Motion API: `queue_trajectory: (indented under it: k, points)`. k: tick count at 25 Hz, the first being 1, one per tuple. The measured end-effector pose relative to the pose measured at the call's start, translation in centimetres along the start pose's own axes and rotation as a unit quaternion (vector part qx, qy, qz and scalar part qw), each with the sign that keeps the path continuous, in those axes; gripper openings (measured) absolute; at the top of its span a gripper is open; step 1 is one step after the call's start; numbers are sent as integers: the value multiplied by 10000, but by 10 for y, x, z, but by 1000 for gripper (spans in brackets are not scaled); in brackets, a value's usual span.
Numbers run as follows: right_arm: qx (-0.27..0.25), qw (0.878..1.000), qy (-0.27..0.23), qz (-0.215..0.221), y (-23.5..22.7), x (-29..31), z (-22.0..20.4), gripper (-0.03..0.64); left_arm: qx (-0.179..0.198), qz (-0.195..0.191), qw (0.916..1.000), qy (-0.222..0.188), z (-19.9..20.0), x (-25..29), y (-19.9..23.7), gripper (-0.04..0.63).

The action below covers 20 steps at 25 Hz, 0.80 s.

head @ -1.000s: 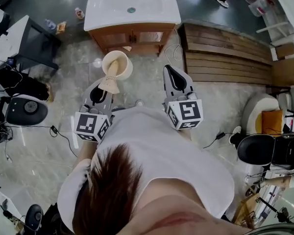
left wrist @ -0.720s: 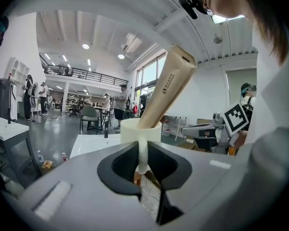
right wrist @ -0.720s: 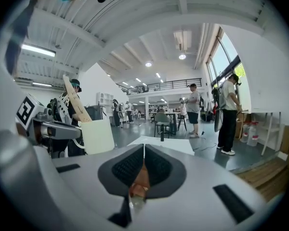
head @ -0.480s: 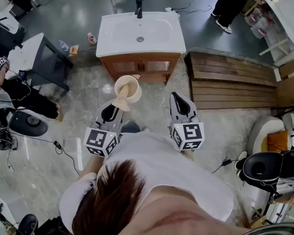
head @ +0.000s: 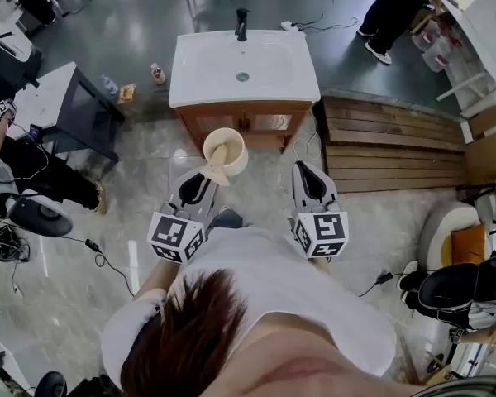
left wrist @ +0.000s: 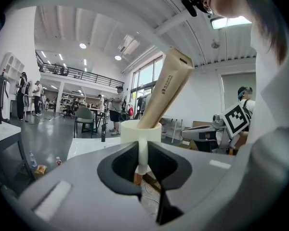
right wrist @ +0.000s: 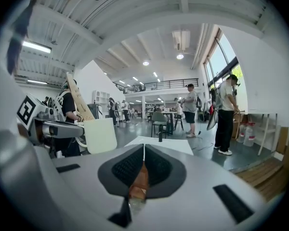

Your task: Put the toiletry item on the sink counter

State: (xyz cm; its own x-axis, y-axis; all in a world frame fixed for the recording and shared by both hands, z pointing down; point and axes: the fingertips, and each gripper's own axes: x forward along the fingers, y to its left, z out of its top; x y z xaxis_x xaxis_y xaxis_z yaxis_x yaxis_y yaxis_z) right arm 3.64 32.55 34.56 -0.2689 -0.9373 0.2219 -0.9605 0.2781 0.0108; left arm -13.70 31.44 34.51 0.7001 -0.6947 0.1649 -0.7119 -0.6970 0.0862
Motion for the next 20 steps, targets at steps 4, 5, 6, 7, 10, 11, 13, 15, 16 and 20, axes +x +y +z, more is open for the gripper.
queue_trajectory:
  k: [4, 5, 6, 7, 10, 11, 13, 15, 16, 20]
  points:
    - [-59, 10000, -2, -73, 5, 24, 12, 11, -4, -42, 10000, 66, 2, 10, 30, 55]
    - [-61, 9999, -25, -96, 7, 30, 18, 11, -1, -50, 10000, 72, 5, 12, 39, 55]
    - [-59, 9999, -51, -117, 9, 35, 23, 11, 19, -55, 10000, 71, 9, 13, 47, 55]
    - [-55, 9999, -78, -135, 11, 40, 28, 11, 49, -58, 10000, 62, 13, 14, 55, 55]
    - [-49, 9996, -147, -221, 11, 55, 40, 11, 149, -101, 9998, -5, 28, 24, 74, 54]
    - [-36, 9995, -151, -262, 10, 60, 42, 11, 170, -136, 9998, -17, 32, 28, 79, 55]
    - [19, 9994, -115, -337, 11, 68, 43, 11, 171, -226, 9996, -6, 36, 34, 88, 54]
    - [76, 9991, -63, -420, 11, 76, 40, 11, 165, -328, 9993, 16, 35, 40, 94, 54]
    - [98, 9989, -47, -462, 10, 80, 38, 11, 182, -376, 9991, 22, 34, 44, 97, 54]
    - [155, 9983, -69, -565, 8, 97, 40, 11, 229, -521, 9984, 14, 36, 57, 109, 54]
